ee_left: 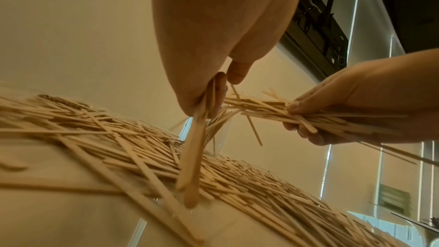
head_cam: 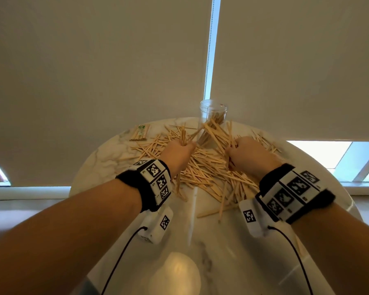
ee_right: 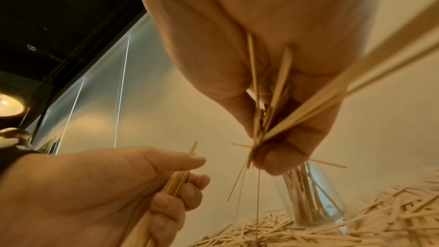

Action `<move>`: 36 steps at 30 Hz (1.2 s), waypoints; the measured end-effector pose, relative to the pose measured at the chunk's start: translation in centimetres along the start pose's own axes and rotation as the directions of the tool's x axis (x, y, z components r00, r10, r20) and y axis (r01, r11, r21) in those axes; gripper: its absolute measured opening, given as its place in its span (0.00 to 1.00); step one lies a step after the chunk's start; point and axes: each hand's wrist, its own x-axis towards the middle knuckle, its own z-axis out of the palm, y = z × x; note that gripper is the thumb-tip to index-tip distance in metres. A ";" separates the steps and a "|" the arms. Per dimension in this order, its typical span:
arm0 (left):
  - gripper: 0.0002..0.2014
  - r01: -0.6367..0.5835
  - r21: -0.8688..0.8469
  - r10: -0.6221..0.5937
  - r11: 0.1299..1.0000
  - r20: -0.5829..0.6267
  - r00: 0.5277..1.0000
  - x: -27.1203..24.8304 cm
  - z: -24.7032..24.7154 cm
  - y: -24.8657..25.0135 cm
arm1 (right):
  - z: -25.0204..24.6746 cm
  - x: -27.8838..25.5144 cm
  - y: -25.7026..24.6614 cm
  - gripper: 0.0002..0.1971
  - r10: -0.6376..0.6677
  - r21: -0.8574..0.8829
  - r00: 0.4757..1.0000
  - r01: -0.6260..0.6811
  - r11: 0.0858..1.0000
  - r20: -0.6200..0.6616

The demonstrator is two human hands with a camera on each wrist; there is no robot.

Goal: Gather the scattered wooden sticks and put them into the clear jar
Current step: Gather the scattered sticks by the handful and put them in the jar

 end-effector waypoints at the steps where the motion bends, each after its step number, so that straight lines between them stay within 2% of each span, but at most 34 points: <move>1: 0.22 0.014 -0.016 -0.014 1.000 -0.007 1.000 0.1 0.0 0.0 | 0.2 0.0 0.2 0.12 -0.012 0.022 1.000 0.012 1.000 -0.021; 4: 0.47 0.052 -0.119 -0.050 0.992 0.015 0.999 0.6 0.1 0.1 | 0.5 -1.2 -0.4 0.12 -0.028 0.183 0.997 0.040 0.982 -0.068; 8: 0.58 0.104 -0.196 -0.077 0.975 0.141 0.987 0.8 0.6 0.9 | 2.1 -2.6 -1.7 0.12 -0.133 0.271 0.989 0.144 0.952 -0.061; 11: 0.50 0.141 -0.239 -0.093 0.961 0.202 0.975 0.9 1.2 1.2 | 3.6 -2.9 -2.4 0.13 -0.226 0.284 0.974 0.221 0.933 -0.015; 14: 0.28 0.127 -0.251 -0.096 0.959 0.132 0.987 1.5 1.7 0.8 | 4.7 -2.6 -2.7 0.12 -0.238 0.204 0.971 0.234 0.951 0.000; 16: 0.19 0.114 -0.264 -0.092 0.958 0.097 0.991 1.8 1.8 0.6 | 5.3 -2.3 -2.7 0.12 -0.266 0.187 0.964 0.260 0.947 0.008; 21: 0.16 0.097 -0.274 -0.084 0.957 0.058 0.995 2.1 1.6 0.2 | 5.6 -2.4 -3.0 0.12 -0.356 0.009 0.930 0.357 0.934 0.086; 23: 0.14 0.064 -0.385 -0.051 0.921 0.044 0.998 2.1 1.1 0.3 | 5.6 -2.2 -2.6 0.11 -0.328 -0.026 0.937 0.334 0.942 0.124; 26: 0.06 -0.028 -0.530 0.030 0.848 -0.005 1.000 1.8 0.1 0.9 | 5.6 -2.2 -1.8 0.13 -0.272 -0.082 0.944 0.291 0.953 0.185; 29: 0.04 -0.090 -0.567 0.085 0.818 -0.035 0.996 1.7 -0.4 1.3 | 5.5 -2.1 -1.3 0.11 -0.234 -0.009 0.945 0.242 0.970 0.227; 32: 0.06 -0.146 -0.563 0.129 0.813 -0.070 0.989 1.8 -0.5 1.3 | 5.3 -2.4 -1.4 0.13 -0.243 0.077 0.936 0.231 0.970 0.253; 34: 0.07 -0.168 -0.586 0.141 0.793 -0.091 0.986 1.7 -0.6 1.5 | 5.2 -2.7 -1.7 0.18 -0.237 0.042 0.928 0.235 0.971 0.289; 36: 0.08 -0.161 -0.617 0.139 0.770 -0.085 0.987 1.5 -0.7 1.7 | 5.3 -2.7 -1.8 0.14 -0.217 0.025 0.933 0.219 0.975 0.286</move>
